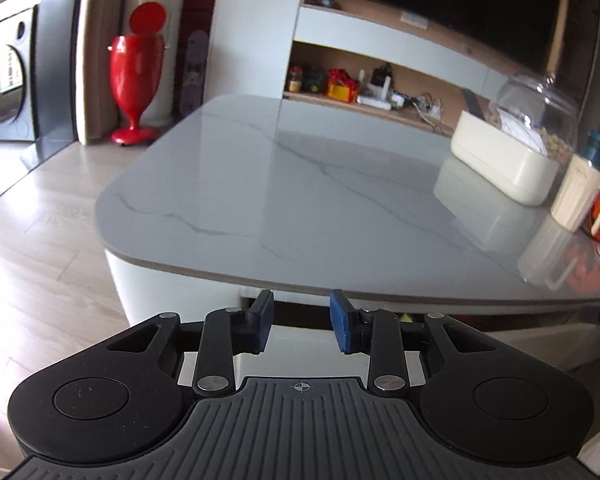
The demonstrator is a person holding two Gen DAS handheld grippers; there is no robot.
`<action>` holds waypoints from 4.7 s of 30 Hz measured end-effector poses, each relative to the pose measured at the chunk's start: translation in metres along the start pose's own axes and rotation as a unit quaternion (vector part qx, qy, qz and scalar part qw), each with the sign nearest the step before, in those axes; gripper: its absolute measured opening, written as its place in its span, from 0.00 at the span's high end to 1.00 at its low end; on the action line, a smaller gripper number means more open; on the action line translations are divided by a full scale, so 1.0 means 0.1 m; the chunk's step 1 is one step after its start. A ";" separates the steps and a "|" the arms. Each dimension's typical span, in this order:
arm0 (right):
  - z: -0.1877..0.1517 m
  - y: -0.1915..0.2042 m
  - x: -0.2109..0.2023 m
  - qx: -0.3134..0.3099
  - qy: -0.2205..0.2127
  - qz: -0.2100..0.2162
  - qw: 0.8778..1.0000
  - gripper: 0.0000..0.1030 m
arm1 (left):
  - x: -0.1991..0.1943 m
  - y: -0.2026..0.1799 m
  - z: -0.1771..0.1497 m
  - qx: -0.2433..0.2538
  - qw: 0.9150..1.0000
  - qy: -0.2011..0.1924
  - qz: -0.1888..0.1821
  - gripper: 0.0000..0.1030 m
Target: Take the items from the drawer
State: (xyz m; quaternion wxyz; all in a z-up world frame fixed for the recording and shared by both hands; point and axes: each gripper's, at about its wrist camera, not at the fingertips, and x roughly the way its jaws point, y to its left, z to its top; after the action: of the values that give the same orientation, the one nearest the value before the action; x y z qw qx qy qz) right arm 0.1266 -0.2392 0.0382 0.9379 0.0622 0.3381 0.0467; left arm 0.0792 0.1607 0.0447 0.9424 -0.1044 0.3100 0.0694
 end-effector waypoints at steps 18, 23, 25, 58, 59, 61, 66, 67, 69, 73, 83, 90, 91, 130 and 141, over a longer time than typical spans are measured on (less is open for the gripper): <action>0.04 0.56 0.51 -0.004 0.055 -0.047 0.997 0.00 | 0.64 -0.67 0.05 0.055 0.993 0.093 0.036 0.66; 0.00 0.54 0.43 -0.001 0.067 -0.039 0.997 0.00 | 0.49 -0.66 -0.07 0.064 0.992 0.101 0.033 0.66; -0.06 0.54 0.35 -0.001 0.069 -0.035 0.997 0.00 | 0.40 -0.64 -0.13 0.065 0.992 0.103 0.029 0.66; -0.52 0.49 -0.32 0.023 0.151 0.020 0.988 0.00 | 0.63 -1.03 -0.42 0.437 0.857 0.236 -0.135 0.78; -0.53 0.48 -0.32 0.021 0.154 0.023 0.988 0.00 | 0.74 -1.05 -0.45 0.448 0.846 0.250 -0.147 0.78; -0.53 0.48 -0.32 0.015 0.157 0.028 0.987 0.00 | 0.94 -1.07 -0.52 0.447 0.834 0.277 -0.166 0.76; -0.50 0.48 -0.29 0.007 0.172 0.036 0.985 0.00 | 1.30 -1.05 -0.64 0.436 0.835 0.299 -0.151 0.77; -0.51 0.48 -0.29 0.006 0.172 0.037 0.984 0.00 | 1.36 -1.03 -0.65 0.434 0.834 0.306 -0.148 0.76; -0.50 0.48 -0.30 0.005 0.172 0.037 0.984 0.00 | 1.44 -1.01 -0.68 0.431 0.834 0.312 -0.148 0.69; -0.48 0.45 -0.27 0.008 0.183 0.044 0.982 0.00 | 1.56 -1.00 -0.76 0.426 0.832 0.324 -0.147 0.69; -0.30 0.39 -0.07 -0.003 0.239 0.089 0.967 0.03 | 1.20 -0.71 -0.31 0.342 0.883 0.281 -0.158 0.70; -0.04 0.90 0.30 -0.136 0.217 0.107 0.961 0.08 | 0.59 -0.07 -0.08 0.250 0.929 0.240 -0.126 0.70; -0.01 0.99 0.40 -0.156 0.217 0.114 0.957 0.08 | 0.53 0.02 -0.05 0.230 0.936 0.236 -0.125 0.70; 1.50 0.81 0.06 -0.135 0.075 0.120 0.981 0.60 | 0.36 -1.12 1.05 0.187 0.956 0.079 -0.213 0.70; 1.65 0.70 1.39 -0.098 0.177 0.060 0.978 0.59 | 1.60 -1.32 0.99 0.128 0.975 0.113 -0.140 0.68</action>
State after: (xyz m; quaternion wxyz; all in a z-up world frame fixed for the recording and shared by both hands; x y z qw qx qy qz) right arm 0.3357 -0.1657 0.0871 0.8604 -0.0189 0.4878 0.1462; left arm 0.2887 0.0670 0.0471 0.9073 -0.0329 0.4030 -0.1156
